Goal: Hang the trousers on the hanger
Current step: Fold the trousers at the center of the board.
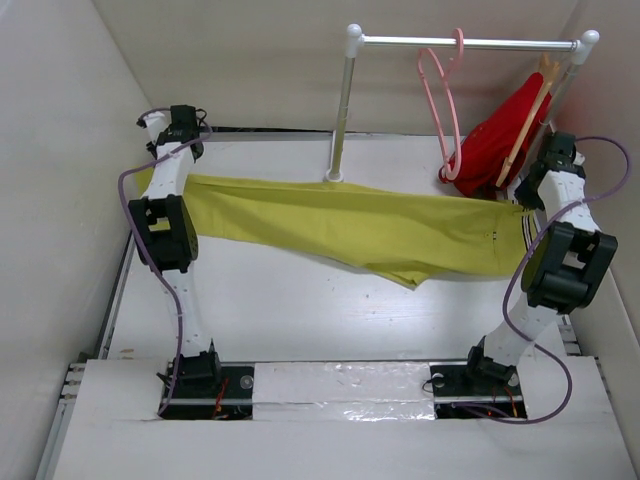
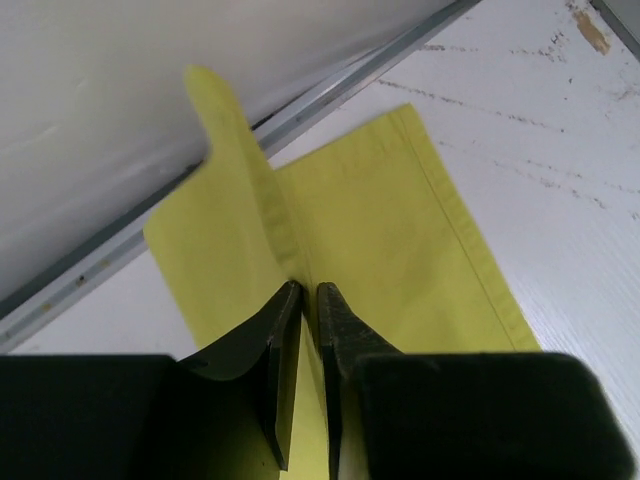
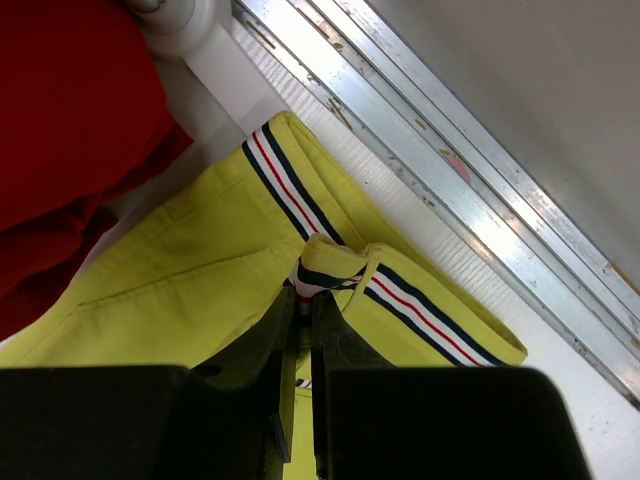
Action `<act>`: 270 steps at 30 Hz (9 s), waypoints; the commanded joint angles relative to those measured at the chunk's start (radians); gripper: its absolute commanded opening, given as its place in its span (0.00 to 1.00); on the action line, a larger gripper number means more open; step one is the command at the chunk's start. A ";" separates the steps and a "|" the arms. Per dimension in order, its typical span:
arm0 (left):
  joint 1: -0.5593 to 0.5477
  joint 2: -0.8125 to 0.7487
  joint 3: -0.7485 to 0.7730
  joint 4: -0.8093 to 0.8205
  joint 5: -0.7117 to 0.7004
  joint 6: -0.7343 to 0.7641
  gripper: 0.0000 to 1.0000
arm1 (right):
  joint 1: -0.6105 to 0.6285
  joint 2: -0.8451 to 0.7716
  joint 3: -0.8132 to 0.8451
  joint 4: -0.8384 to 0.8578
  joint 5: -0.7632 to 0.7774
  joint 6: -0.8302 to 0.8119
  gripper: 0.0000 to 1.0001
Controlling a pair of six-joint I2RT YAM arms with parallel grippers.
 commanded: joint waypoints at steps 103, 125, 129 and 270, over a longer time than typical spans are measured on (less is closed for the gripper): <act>-0.502 -0.804 -0.869 0.205 0.184 0.033 0.51 | -0.468 -0.981 -1.268 0.588 -0.551 0.058 1.00; -0.976 -0.971 -1.297 0.563 0.124 -0.171 0.00 | -0.299 -0.765 -1.325 1.154 -0.580 0.281 0.00; -0.976 -1.008 -1.363 0.592 0.106 -0.203 0.00 | -0.056 -1.044 -1.269 1.016 -0.580 0.187 0.00; -0.667 -1.359 -1.661 1.024 0.710 -0.201 0.34 | 0.772 -0.299 -0.845 1.149 -0.317 0.101 0.00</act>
